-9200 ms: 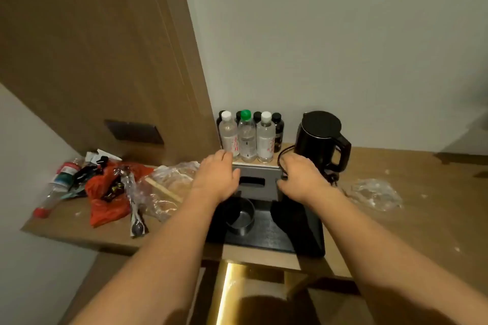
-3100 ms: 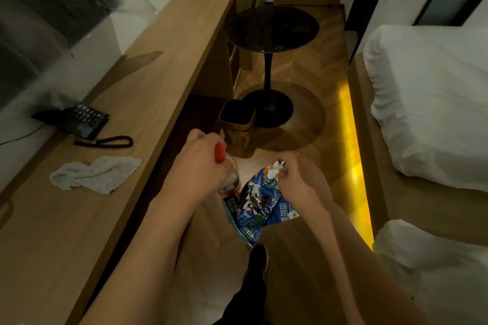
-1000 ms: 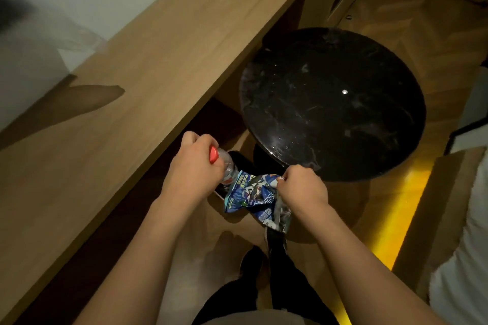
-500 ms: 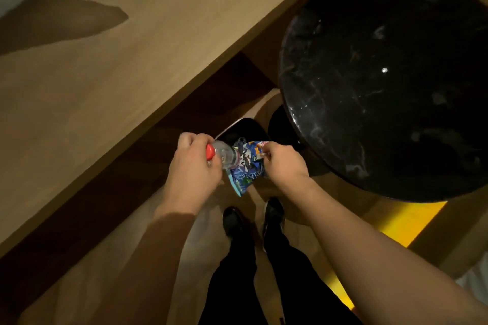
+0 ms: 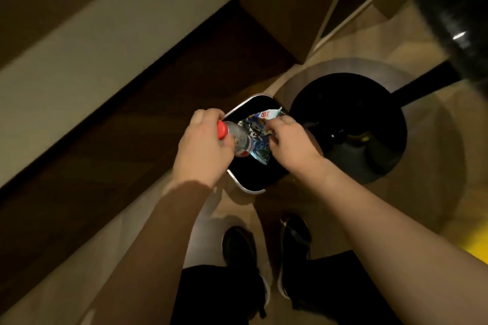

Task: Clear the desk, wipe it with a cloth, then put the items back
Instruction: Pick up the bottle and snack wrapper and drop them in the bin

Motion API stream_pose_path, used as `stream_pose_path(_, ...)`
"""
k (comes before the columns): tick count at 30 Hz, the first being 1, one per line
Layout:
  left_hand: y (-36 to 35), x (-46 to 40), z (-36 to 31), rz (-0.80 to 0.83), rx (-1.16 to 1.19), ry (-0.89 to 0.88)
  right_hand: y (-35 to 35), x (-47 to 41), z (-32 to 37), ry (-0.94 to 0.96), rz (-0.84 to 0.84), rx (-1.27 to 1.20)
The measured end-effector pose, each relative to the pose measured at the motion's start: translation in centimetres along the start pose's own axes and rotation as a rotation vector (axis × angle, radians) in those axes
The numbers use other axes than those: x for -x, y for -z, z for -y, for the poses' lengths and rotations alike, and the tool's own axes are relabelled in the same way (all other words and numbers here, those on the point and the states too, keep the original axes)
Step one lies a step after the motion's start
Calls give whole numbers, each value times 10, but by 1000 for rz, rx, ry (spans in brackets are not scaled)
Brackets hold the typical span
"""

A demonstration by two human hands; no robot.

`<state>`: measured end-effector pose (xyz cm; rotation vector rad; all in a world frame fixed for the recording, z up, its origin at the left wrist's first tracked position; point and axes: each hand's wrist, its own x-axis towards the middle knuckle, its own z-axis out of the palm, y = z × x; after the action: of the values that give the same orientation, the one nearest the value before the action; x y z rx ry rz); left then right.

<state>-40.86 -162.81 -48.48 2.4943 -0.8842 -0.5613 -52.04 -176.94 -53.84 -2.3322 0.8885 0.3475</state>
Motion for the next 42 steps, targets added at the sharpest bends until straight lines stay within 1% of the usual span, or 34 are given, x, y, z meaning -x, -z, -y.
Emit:
stream_pose_path(3, -47, -18, 29, 18, -16, -33, -40, -27, -28, 64, 4, 26)
stream_pose_path(6, -89, -41, 54, 67, -71, -86, -75, -54, -52, 141, -6, 148)
stream_pose_path(10, -141, -73, 83, 108, -219, -170, -121, -95, -69, 131, 50, 189)
stream_pose_path(14, -170, -94, 97, 180, -314, -185, -142, -115, -78, 101, 134, 252)
stream_pose_path(21, -207, -110, 110, 329, -428, -117, -158, -114, -99, 33, 305, 254)
stream_pose_path(23, -213, -113, 112, 354, -450, -121, -159, -114, -106, 29, 331, 272)
stream_pose_path(25, -217, -117, 110, 345, -462, -104, -159, -115, -109, 23, 332, 273)
stream_pose_path(28, -219, -119, 106, 326, -471, -73, -159, -117, -108, 20, 292, 243)
stream_pose_path(32, -214, -112, 107, 319, -544, -60, -161, -118, -103, 38, 176, 197)
stream_pose_path(35, -200, -99, 100, 321, -547, -64, -150, -110, -86, 73, 100, 174)
stream_pose_path(39, -149, -72, 74, 261, -502, -52, -104, -75, -43, 123, 76, 276)
stream_pose_path(42, -91, -46, 50, 243, -498, -48, -55, -35, -8, 115, 52, 265)
